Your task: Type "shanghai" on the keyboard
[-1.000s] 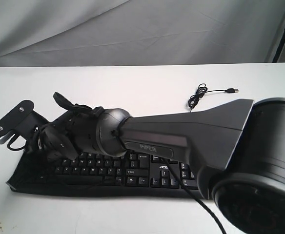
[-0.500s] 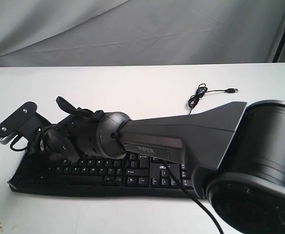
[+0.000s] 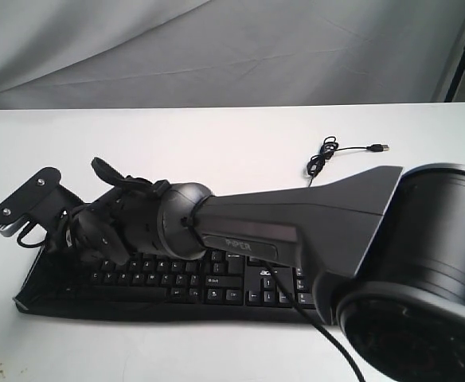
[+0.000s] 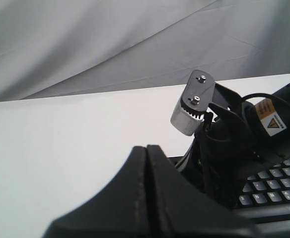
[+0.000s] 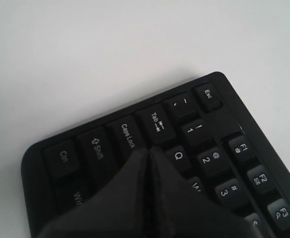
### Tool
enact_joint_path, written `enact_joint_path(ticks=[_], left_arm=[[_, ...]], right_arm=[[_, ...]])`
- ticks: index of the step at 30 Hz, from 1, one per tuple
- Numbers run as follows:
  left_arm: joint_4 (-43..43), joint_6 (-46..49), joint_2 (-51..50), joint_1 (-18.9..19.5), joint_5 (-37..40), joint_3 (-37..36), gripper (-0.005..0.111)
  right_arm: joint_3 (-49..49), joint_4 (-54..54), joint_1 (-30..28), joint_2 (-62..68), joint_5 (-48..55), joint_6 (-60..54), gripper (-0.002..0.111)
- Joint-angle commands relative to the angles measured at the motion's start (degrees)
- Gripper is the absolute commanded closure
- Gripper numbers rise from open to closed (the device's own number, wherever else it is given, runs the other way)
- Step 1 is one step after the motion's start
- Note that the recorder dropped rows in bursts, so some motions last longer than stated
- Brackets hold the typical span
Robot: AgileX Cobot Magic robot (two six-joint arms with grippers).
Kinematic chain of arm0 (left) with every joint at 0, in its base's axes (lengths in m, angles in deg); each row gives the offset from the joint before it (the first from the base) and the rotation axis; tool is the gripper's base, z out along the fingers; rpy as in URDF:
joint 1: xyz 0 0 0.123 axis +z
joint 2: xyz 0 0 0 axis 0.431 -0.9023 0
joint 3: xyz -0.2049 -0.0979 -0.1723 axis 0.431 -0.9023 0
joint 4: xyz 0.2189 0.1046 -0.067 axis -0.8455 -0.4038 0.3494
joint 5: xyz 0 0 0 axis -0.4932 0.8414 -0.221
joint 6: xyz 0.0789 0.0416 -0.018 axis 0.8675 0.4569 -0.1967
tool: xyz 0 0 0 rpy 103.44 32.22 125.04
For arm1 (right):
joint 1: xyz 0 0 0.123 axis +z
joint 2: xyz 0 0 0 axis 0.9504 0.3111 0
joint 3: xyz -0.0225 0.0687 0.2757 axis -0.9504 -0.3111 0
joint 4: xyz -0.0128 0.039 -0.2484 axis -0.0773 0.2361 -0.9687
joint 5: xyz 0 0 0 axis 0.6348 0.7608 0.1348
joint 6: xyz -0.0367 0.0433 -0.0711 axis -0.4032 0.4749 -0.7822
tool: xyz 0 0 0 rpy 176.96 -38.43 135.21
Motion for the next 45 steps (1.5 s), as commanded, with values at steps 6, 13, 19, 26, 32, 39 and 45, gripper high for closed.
enact_joint_path(ticks=[6, 13, 19, 26, 32, 39, 45], left_arm=[[-0.3, -0.2, 0.2, -0.3, -0.3, -0.2, 0.107], [-0.3, -0.2, 0.2, -0.3, -0.3, -0.2, 0.107], [-0.3, -0.2, 0.2, -0.3, -0.3, -0.2, 0.107], [-0.3, -0.2, 0.2, -0.3, -0.3, -0.2, 0.107], [-0.3, -0.2, 0.2, -0.3, -0.3, -0.2, 0.107], [-0.3, -0.2, 0.2, -0.3, -0.3, -0.2, 0.107], [-0.3, -0.2, 0.2, -0.3, -0.3, -0.2, 0.107]], right_arm=[[0.5, 0.3, -0.8, 1.3, -1.1, 0.1, 0.108], [0.5, 0.2, -0.9, 1.3, -1.1, 0.1, 0.108], [0.5, 0.2, -0.9, 1.5, -0.7, 0.1, 0.108], [0.5, 0.2, -0.9, 1.8, -0.7, 0.1, 0.108], [0.5, -0.9, -0.9, -0.4, -0.1, 0.1, 0.108], [-12.5, -2.8, -2.6, -13.6, -1.1, 0.9, 0.108], [-26.1, 0.6, -5.0, -19.8, -5.2, 1.5, 0.108]])
